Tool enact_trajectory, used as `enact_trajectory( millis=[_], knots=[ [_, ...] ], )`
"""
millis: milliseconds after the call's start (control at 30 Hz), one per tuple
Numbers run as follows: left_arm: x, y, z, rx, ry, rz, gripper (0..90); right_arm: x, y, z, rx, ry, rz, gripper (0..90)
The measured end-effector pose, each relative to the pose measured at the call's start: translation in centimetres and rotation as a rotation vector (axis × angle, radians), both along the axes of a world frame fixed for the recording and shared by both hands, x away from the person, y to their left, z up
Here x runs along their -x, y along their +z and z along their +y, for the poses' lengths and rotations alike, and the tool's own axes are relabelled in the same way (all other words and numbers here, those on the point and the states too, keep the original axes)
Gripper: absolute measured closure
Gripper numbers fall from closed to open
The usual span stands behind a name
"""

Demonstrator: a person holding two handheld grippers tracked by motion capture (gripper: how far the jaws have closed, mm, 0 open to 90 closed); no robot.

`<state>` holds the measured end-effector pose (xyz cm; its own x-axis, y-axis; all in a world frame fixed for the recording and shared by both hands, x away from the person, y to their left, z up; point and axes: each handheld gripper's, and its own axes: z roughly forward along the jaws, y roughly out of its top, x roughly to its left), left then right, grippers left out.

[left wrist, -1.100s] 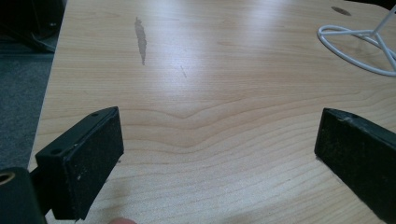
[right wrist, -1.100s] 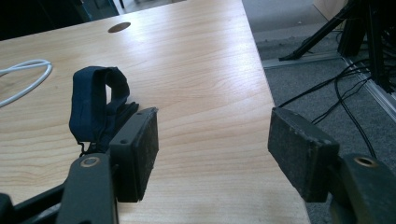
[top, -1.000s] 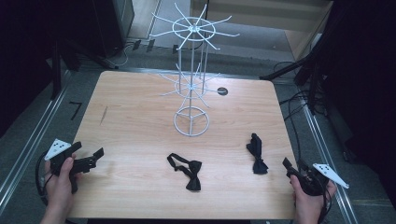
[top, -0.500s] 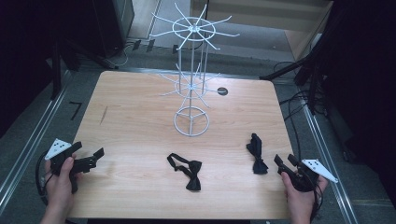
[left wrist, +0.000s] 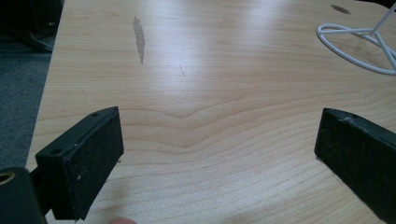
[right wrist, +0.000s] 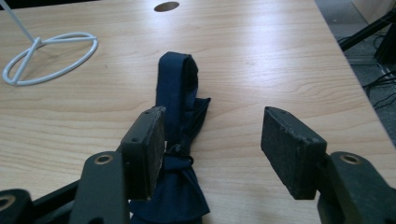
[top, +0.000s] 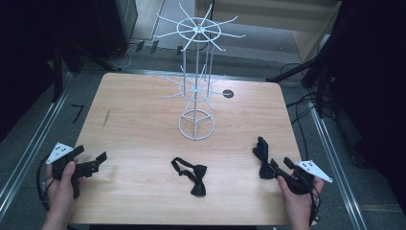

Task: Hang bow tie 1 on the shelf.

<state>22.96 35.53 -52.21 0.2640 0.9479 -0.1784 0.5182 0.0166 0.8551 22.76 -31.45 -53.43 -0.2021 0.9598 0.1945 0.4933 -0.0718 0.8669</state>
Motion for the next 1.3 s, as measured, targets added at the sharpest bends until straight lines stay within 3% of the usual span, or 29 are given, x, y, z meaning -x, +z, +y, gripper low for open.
enact_trajectory(
  millis=[200,700,1067,1167,1200,1300],
  knots=[
    [0.0,0.0,0.0,-0.001,0.0,-0.001,1.6,-0.3,-0.3,0.8,-0.001,0.027,0.024,42.9],
    [0.0,0.0,0.0,-0.002,-0.001,0.0,1.6,-1.2,-1.3,2.5,0.063,0.044,0.114,45.5],
    [0.0,0.0,-0.1,-0.005,-0.002,0.0,1.6,-1.7,-1.7,3.0,0.11,0.02,0.167,59.6],
    [0.0,0.0,-0.1,-0.005,-0.002,0.0,1.6,-1.7,-1.7,3.0,0.112,0.021,0.17,64.3],
    [0.0,0.0,-0.1,-0.005,-0.002,0.0,1.6,-1.7,-1.7,3.0,0.104,0.02,0.173,69.5],
    [0.0,0.0,-0.1,-0.004,-0.002,0.0,1.6,-1.7,-1.7,2.8,0.095,0.028,0.174,70.2]
  ],
)
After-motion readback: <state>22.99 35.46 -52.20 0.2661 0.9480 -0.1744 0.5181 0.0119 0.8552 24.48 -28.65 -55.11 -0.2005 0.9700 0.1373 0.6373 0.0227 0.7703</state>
